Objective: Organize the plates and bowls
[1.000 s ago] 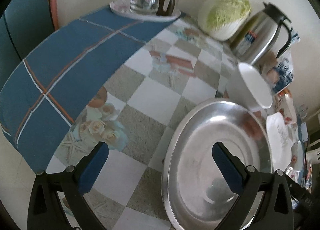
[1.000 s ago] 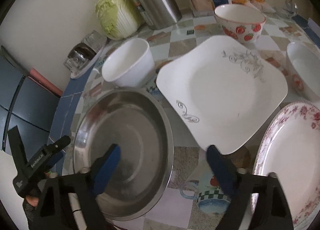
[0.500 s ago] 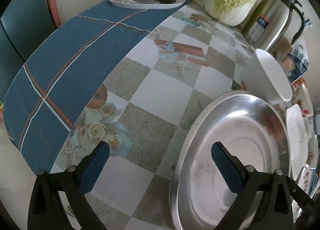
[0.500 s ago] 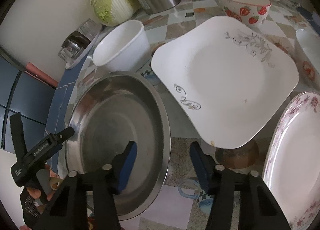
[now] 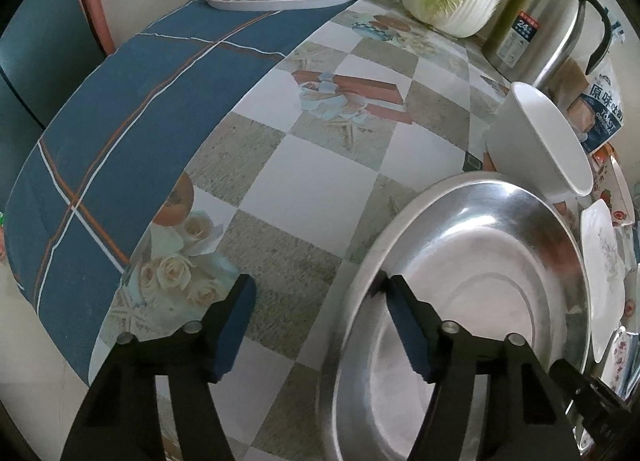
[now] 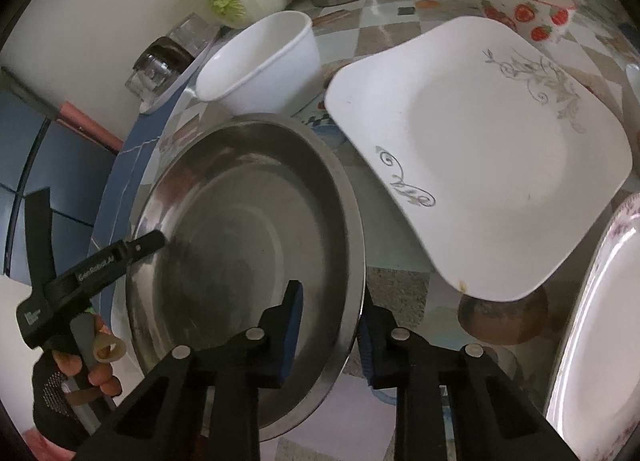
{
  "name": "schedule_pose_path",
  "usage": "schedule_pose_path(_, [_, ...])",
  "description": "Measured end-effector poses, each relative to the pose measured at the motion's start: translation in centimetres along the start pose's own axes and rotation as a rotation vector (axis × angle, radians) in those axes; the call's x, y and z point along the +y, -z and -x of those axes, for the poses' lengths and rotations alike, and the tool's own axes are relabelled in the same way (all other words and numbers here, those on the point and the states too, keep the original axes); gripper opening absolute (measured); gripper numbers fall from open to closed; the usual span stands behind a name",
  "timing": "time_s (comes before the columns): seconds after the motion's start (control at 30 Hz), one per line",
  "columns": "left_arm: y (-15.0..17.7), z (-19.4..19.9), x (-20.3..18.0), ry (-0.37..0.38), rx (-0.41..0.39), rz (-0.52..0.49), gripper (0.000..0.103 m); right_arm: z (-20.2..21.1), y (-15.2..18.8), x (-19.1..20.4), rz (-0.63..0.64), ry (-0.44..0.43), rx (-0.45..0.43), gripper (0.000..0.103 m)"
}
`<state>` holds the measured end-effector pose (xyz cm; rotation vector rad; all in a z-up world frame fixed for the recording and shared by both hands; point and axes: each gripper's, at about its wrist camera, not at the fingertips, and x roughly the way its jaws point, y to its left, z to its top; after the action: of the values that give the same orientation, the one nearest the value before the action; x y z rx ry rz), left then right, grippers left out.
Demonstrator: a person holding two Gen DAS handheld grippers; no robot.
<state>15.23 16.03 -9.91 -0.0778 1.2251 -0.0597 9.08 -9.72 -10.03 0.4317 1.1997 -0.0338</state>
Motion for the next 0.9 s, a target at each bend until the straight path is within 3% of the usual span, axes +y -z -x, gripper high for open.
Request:
schedule_pose_path(0.3, [-0.8, -0.5, -1.6, -0.001, 0.005, 0.0, 0.042, 0.2, 0.5, 0.4, 0.045, -0.016, 0.005, 0.015])
schedule_pose_path(0.57, [-0.5, -0.3, -1.1, -0.004, 0.03, 0.023, 0.038, 0.3, 0.9, 0.4, 0.078, -0.018, 0.015, 0.016])
schedule_pose_path(0.9, [0.0, -0.3, -0.5, 0.004, 0.033, 0.038, 0.037, -0.1, 1.1, -2.4, -0.063, -0.182, 0.049, 0.01])
